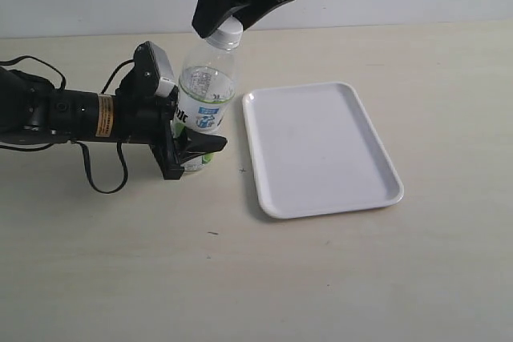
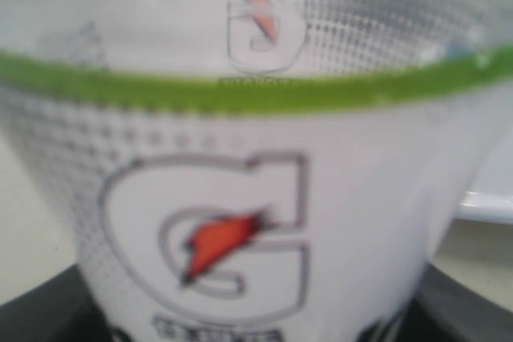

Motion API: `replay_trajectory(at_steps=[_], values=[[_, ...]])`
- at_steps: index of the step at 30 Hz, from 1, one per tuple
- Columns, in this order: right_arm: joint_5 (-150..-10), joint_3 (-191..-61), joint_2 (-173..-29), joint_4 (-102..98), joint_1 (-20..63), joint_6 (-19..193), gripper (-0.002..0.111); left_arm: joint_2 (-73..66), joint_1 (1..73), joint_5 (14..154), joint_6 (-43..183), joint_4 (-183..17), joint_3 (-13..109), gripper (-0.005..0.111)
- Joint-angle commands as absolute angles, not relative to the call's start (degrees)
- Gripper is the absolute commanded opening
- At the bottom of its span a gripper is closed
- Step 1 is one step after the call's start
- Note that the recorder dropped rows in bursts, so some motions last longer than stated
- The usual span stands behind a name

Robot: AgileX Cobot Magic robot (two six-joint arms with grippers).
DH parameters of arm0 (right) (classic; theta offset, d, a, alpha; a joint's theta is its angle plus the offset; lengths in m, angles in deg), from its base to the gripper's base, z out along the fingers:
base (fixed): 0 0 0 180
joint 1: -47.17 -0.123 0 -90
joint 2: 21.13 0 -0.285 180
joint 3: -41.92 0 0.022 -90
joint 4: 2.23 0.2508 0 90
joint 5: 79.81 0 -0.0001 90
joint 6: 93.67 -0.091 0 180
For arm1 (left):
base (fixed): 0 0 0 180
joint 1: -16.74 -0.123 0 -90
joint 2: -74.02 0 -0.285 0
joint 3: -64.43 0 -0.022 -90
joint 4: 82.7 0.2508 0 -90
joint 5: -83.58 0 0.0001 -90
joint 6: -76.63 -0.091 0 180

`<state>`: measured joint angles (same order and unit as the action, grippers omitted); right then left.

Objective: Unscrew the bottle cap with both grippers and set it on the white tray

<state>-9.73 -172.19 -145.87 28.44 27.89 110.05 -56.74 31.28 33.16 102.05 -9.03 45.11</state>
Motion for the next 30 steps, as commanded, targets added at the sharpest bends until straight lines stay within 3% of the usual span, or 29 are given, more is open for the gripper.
replay_trajectory(at_steps=[1,8,16,23,26,30], values=[[-9.85,-172.59,-145.73,26.0,27.47,110.36,0.062,-56.34,31.49,32.1,102.28,-9.74,45.39,0.0],[-9.85,-172.59,-145.73,25.86,27.47,110.25,0.054,-56.34,31.49,32.1,102.28,-9.74,45.39,0.0],[-9.87,-172.59,-146.91,25.86,27.47,110.25,0.053,-56.34,31.49,32.1,102.28,-9.74,45.39,0.0],[-9.86,-172.59,-147.25,25.76,27.47,110.25,0.039,-56.34,31.49,32.08,102.28,-9.6,45.39,0.0],[-10.11,-172.59,-147.14,25.76,27.47,110.25,0.044,-56.34,31.49,32.08,102.41,-9.61,45.39,0.0],[-10.47,-172.59,-147.05,25.76,27.47,110.25,0.058,-56.34,31.49,32.08,102.41,-9.61,45.39,0.0]])
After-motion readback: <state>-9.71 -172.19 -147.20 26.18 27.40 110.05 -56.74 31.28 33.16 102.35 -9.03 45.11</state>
